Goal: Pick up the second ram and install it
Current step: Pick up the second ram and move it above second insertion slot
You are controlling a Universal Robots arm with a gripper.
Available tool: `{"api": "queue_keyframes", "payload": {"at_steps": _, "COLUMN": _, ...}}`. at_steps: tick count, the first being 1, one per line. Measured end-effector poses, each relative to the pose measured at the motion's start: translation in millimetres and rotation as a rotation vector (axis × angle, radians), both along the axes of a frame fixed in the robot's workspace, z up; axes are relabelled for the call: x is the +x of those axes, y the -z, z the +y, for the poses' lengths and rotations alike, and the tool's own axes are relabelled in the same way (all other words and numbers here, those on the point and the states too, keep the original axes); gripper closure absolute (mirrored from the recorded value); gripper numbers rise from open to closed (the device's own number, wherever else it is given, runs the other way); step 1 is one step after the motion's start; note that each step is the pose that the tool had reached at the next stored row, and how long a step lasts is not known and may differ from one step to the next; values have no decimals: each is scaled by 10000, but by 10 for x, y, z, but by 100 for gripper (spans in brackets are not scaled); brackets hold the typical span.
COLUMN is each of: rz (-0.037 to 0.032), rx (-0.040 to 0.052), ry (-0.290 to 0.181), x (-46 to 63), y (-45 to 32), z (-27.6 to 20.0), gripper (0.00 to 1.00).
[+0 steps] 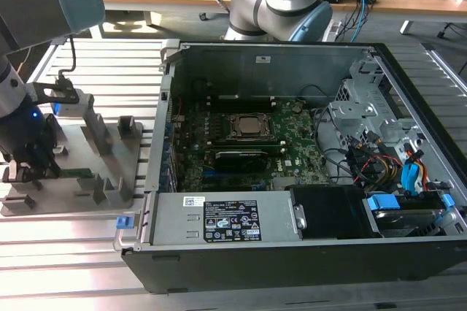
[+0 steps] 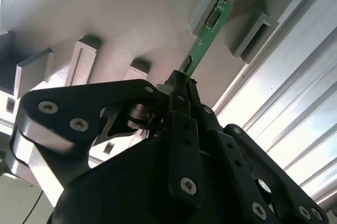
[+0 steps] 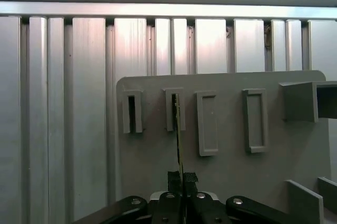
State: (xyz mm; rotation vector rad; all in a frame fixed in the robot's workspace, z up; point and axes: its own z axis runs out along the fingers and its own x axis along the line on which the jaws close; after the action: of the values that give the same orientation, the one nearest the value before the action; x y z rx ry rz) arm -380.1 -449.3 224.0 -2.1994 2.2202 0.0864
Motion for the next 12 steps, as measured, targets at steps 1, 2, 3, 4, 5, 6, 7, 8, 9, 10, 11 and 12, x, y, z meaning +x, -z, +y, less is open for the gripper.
{"api": "queue_keyframes", "payload": {"at_steps": 1, "rz": 0, "rx": 0, "ry": 0, "x": 0, "y": -25, "z": 0, "gripper": 86}}
{"api": "queue_keyframes", "payload": {"at_steps": 2, "rz": 0, "rx": -1, "ry": 1, "x": 0, "y": -67, "z": 0, "gripper": 86}}
{"api": "queue_keyframes", "payload": {"at_steps": 3, "rz": 0, "rx": 0, "ry": 1, "x": 0, "y": -88, "z": 0, "gripper": 86}}
{"api": "queue_keyframes", "payload": {"at_steps": 4, "rz": 0, "rx": 0, "ry": 0, "x": 0, "y": -98, "z": 0, "gripper": 86}}
{"api": "queue_keyframes", "payload": {"at_steps": 5, "rz": -1, "rx": 0, "ry": 0, "x": 0, "y": -113, "z": 0, "gripper": 86}}
{"api": "queue_keyframes", "payload": {"at_steps": 6, "rz": 0, "rx": 0, "ry": 0, "x": 0, "y": -142, "z": 0, "gripper": 86}}
{"api": "queue_keyframes", "payload": {"at_steps": 7, "rz": 1, "rx": 0, "ry": 0, "x": 0, "y": -155, "z": 0, "gripper": 86}}
{"api": "queue_keyframes", "payload": {"at_steps": 8, "rz": 0, "rx": -1, "ry": 0, "x": 0, "y": -171, "z": 0, "gripper": 86}}
{"api": "queue_keyframes", "payload": {"at_steps": 9, "rz": 0, "rx": -1, "ry": 0, "x": 0, "y": -194, "z": 0, "gripper": 86}}
{"api": "queue_keyframes", "payload": {"at_steps": 10, "rz": 0, "rx": -1, "ry": 0, "x": 0, "y": -215, "z": 0, "gripper": 86}}
{"api": "queue_keyframes", "payload": {"at_steps": 11, "rz": 0, "rx": 0, "ry": 0, "x": 0, "y": -238, "z": 0, "gripper": 86}}
{"api": "queue_keyframes", "payload": {"at_steps": 12, "rz": 0, "rx": -1, "ry": 0, "x": 0, "y": -261, "z": 0, "gripper": 86}}
